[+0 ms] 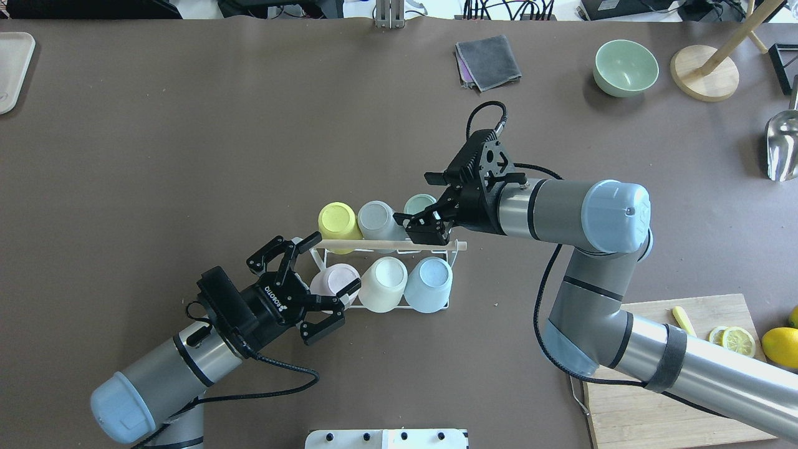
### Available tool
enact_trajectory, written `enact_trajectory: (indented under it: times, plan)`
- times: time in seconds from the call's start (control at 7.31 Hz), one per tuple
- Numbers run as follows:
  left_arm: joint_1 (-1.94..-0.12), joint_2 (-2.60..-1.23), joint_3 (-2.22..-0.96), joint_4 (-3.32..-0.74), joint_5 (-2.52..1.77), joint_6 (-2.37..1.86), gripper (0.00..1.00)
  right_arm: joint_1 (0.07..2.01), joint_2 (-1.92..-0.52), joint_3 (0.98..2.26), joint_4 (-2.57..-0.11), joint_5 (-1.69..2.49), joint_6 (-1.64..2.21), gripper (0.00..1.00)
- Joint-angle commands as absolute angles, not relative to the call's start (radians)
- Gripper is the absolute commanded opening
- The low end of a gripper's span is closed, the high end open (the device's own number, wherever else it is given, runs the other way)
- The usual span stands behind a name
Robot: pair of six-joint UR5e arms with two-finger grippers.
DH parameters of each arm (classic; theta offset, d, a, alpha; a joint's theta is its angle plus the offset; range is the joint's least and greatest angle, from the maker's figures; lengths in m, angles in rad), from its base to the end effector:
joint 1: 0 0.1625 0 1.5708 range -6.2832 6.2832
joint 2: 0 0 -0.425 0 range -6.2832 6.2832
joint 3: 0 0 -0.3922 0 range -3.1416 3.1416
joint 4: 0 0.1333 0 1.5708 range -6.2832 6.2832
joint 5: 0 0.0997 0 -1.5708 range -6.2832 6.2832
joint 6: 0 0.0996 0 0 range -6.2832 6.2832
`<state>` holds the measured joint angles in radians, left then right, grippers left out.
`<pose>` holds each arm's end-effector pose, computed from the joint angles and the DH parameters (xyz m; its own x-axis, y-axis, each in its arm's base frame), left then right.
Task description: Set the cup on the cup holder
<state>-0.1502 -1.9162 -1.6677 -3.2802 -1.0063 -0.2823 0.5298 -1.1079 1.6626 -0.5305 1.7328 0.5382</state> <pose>0.4803 -0.2614 0.2650 0.3950 0.7609 -0.5148 0.6795 0.1352 0.7211 -0.4749 -0.4140 0.2342 0.2981 -0.8075 0.5091 -0.2023 0.4678 0.8604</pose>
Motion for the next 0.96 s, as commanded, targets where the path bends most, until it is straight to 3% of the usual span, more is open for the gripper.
enact_trajectory:
  times: [0.0,0.41,0.82]
  plan:
    - [-0.17,-1.876,-1.801,-3.106,-1.044,-0.278,0.98,0.54,-1.086,1.742,-0.727,1.756,0.537,1.0]
    - [-0.365,-1.798,-1.827,-2.976,-1.271,-0.296,0.98,0.693,-1.078,1.827,-1.01,1.99,0.525,1.0]
    - [-0.668,-1.738,-1.734,-2.817,-1.477,-0.345,0.98,0.817,-1.091,1.887,-1.406,2.057,0.502,1.0]
